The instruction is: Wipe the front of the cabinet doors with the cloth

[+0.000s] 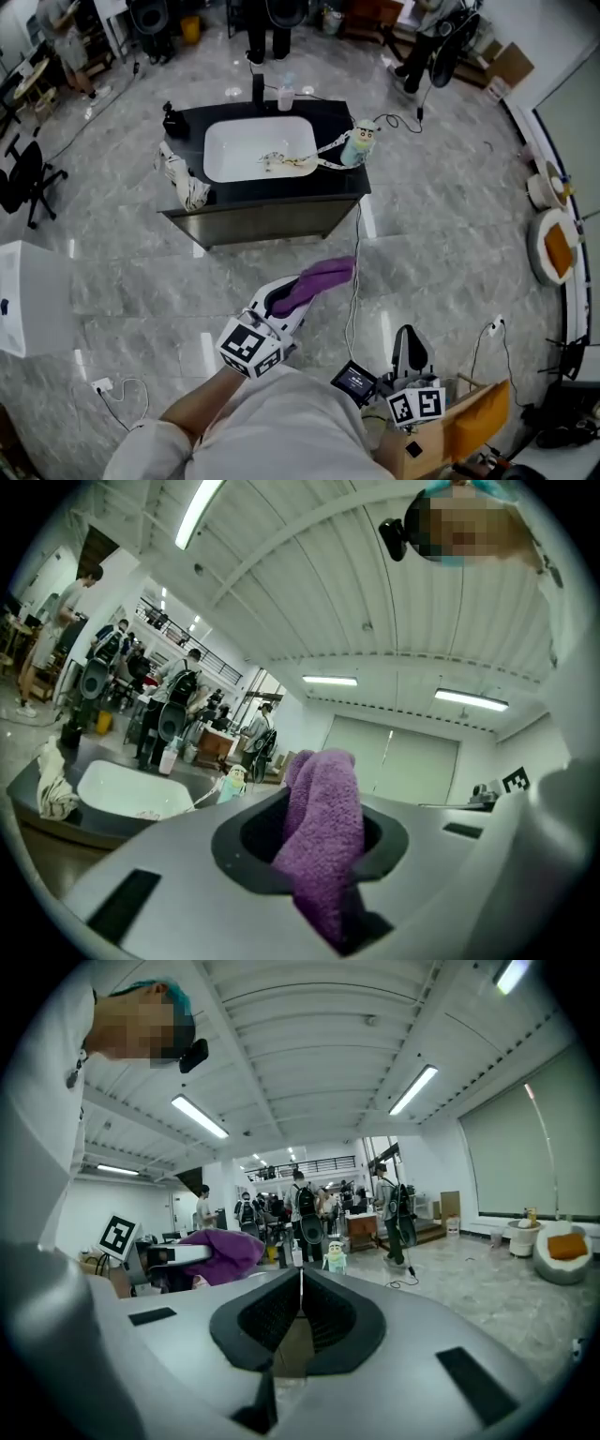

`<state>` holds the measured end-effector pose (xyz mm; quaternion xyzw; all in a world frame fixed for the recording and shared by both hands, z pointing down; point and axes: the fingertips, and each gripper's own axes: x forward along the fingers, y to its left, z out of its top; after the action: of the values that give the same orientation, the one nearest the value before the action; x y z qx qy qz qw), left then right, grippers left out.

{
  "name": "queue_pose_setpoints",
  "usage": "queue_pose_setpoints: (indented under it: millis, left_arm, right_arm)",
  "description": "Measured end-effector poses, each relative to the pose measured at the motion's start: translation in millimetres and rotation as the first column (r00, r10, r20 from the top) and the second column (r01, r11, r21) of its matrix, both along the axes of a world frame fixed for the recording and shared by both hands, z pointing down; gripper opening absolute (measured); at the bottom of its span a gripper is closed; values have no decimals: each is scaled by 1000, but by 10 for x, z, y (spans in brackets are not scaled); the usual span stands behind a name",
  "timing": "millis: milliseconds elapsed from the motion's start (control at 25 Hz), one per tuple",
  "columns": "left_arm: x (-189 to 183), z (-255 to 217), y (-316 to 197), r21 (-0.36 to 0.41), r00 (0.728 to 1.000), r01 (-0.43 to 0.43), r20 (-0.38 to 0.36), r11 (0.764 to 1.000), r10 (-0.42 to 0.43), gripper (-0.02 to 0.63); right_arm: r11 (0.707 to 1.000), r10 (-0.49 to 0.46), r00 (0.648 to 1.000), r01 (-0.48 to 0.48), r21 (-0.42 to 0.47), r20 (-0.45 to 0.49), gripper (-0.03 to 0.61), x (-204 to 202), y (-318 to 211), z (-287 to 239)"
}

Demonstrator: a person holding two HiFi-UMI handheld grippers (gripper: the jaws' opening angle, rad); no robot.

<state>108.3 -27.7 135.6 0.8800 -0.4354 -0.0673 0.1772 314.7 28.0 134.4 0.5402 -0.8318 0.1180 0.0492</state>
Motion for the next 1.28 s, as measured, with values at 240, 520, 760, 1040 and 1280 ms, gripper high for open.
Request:
queue_pose_setpoints:
  millis: [240, 520, 760, 1040, 1280]
  left_arm:
    - [-363, 212, -491, -38, 999, 10, 47, 999, -9, 94]
    - [-758, 387, -800, -74, 987, 140, 95, 987, -133, 94]
    - [-635, 663, -980, -115, 965, 200, 192, 973, -176, 94]
    - [-215, 1270, -1216, -221, 924, 347, 249, 911, -291, 94]
    - [442, 2164, -1809, -230, 906, 268, 391, 936, -163, 94]
  right_arm:
    - [999, -46, 999, 46, -9, -16, 28, -298, -540, -7]
    - [985, -155, 987, 153, -79, -28, 28, -378, -1183, 297]
    - [931, -357, 933, 351, -104, -44, 28, -440, -1747, 739]
    - [852, -514, 858, 509, -118, -9, 28, -270, -2423, 1379]
    - [825, -549, 836, 540, -165, -5, 28, -5, -2807, 2205]
